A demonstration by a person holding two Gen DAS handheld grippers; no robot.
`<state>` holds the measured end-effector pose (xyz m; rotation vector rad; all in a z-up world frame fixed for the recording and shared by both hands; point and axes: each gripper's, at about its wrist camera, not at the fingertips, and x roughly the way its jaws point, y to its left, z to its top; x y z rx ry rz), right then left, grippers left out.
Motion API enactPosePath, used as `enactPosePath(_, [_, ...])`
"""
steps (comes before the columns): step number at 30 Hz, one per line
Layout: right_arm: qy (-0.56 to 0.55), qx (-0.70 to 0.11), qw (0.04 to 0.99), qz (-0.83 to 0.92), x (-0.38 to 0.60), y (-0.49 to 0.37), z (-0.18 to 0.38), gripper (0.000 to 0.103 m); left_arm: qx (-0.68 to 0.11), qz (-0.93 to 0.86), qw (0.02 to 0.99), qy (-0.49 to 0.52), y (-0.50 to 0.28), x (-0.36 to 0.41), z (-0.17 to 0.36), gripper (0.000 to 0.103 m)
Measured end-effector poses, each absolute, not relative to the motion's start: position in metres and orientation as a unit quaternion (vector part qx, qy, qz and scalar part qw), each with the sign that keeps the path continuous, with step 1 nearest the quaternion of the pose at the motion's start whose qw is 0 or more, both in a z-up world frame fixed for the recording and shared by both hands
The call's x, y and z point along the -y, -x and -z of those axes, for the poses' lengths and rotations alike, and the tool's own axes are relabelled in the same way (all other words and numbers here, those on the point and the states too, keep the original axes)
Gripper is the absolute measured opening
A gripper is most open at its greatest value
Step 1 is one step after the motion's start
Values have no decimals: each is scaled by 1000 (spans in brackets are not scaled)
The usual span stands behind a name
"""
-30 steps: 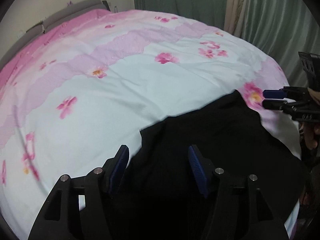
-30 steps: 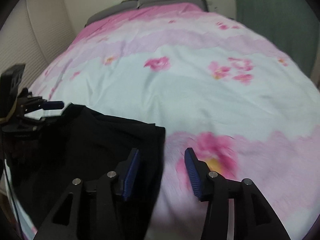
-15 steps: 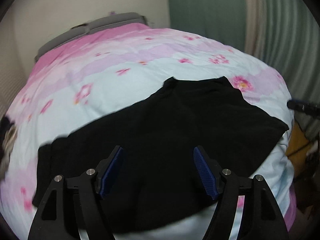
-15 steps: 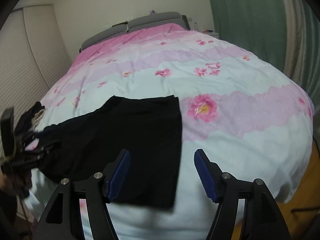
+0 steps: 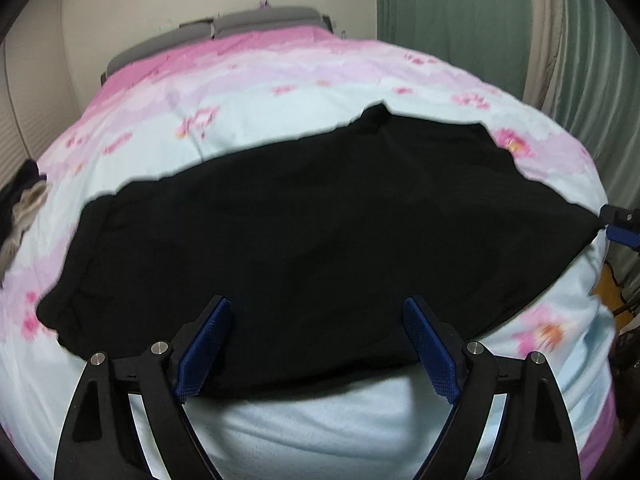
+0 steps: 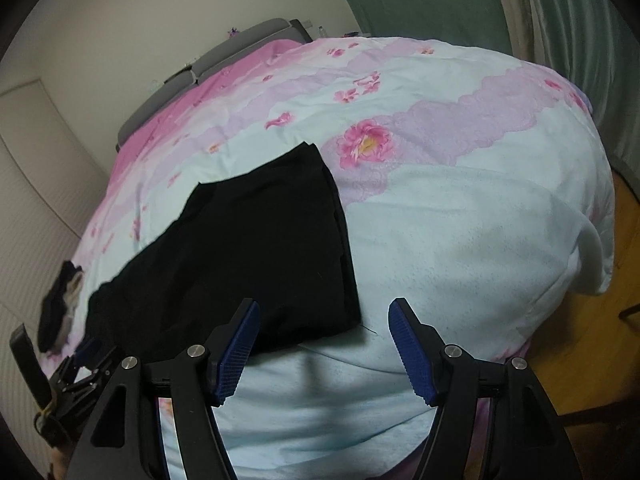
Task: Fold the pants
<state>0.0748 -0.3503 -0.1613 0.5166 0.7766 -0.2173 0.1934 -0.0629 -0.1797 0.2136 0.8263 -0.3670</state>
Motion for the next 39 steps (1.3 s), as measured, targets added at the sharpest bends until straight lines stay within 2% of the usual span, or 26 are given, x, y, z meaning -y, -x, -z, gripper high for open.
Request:
enactPosePath(4, [-253, -387, 881, 103, 347, -76, 172, 68, -404, 173, 893, -96, -190, 56, 187, 88])
enactPosePath(10, [-282, -386, 873, 94, 349, -74, 177, 68, -379, 209, 895, -110, -191, 63, 150, 88])
enactPosePath(15, [-318, -378, 864, 93, 348, -74, 179, 68, -347, 286, 876, -176, -236, 93, 108, 88])
enactPosePath(20, [-372, -365, 846, 113, 346, -77, 189, 68, -331, 394, 819, -254, -299, 156, 85, 88])
enactPosePath(24, [-405, -356, 832, 132, 347, -84, 199, 68, -333, 475, 751, -315, -341, 220, 92, 81])
enactPosePath(27, [-411, -355, 828, 142, 348, -91, 204, 68, -337, 533, 700, -336, -369, 269, 103, 80])
enactPosePath(30, [-408, -355, 828, 148, 348, -94, 208, 68, -331, 570, 652, -375, -380, 311, 121, 79])
enactPosePath(33, [-408, -360, 826, 148, 350, -97, 210, 68, -330, 592, 604, -419, -382, 347, 141, 71])
enactPosePath(39, [-412, -362, 824, 145, 352, -102, 221, 68, -353, 604, 547, -460, -381, 389, 178, 67])
